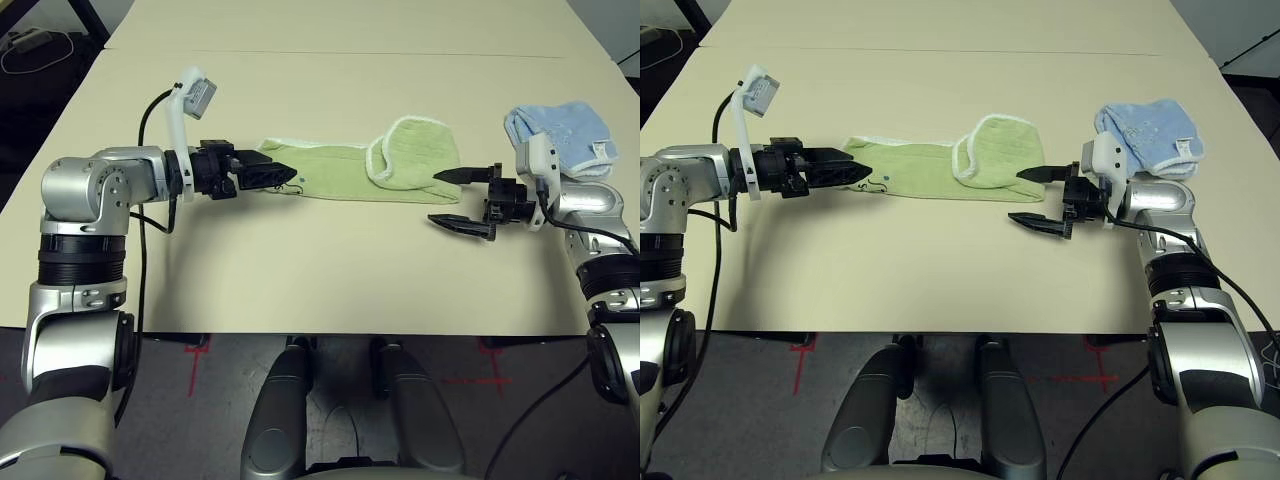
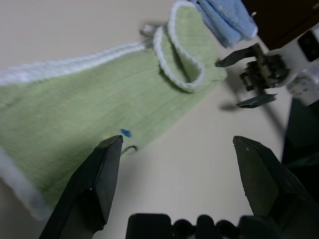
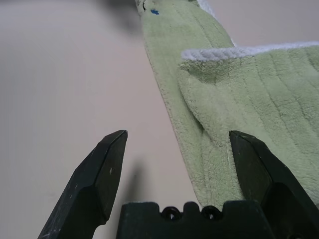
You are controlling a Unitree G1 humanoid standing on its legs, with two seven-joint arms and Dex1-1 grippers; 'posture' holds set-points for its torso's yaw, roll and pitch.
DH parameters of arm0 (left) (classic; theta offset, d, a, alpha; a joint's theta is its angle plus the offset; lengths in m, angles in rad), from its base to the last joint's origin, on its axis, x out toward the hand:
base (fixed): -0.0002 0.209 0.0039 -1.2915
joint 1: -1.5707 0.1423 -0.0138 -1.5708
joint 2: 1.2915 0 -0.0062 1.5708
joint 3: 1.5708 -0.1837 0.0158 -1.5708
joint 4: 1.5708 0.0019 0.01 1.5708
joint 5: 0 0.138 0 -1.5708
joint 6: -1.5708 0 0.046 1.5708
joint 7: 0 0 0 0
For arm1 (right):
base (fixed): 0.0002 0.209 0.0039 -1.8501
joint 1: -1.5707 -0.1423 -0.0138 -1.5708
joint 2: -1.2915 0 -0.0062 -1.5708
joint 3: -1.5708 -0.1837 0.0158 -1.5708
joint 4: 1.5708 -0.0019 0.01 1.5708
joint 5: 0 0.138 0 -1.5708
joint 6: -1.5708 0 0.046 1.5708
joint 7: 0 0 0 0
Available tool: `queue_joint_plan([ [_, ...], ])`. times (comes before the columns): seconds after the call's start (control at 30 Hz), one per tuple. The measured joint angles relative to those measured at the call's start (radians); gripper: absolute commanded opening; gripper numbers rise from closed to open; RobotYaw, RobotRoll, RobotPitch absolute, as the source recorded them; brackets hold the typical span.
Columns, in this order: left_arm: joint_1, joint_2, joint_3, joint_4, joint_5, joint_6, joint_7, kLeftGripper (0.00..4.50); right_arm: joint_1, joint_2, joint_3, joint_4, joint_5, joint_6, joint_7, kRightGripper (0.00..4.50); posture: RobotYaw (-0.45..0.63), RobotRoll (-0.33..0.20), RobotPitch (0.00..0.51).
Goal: Fold the towel and set it aside.
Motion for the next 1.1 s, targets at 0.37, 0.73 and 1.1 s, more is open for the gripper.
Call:
queue_joint_plan([
  [0.37, 0.005, -0.048, 0.084, 0.101, -0.013, 0.142, 0.204, 4.50, 0.000, 0.000, 0.000, 0.001, -0.006, 0.000, -0.002, 4.45, 0.12, 0.000, 0.242],
  [0.73, -0.075, -0.115, 0.134, 0.262, 0.015, 0.189, 0.378, 4.50, -0.004, 0.000, 0.000, 0.001, -0.010, 0.000, -0.005, 4.45, 0.11, 0.000, 0.242],
  [1.1, -0.119, -0.066, 0.151, 0.344, 0.031, 0.208, 0.411, 4.50, -0.004, 0.000, 0.000, 0.001, -0.010, 0.001, -0.005, 4.45, 0.11, 0.000, 0.235],
])
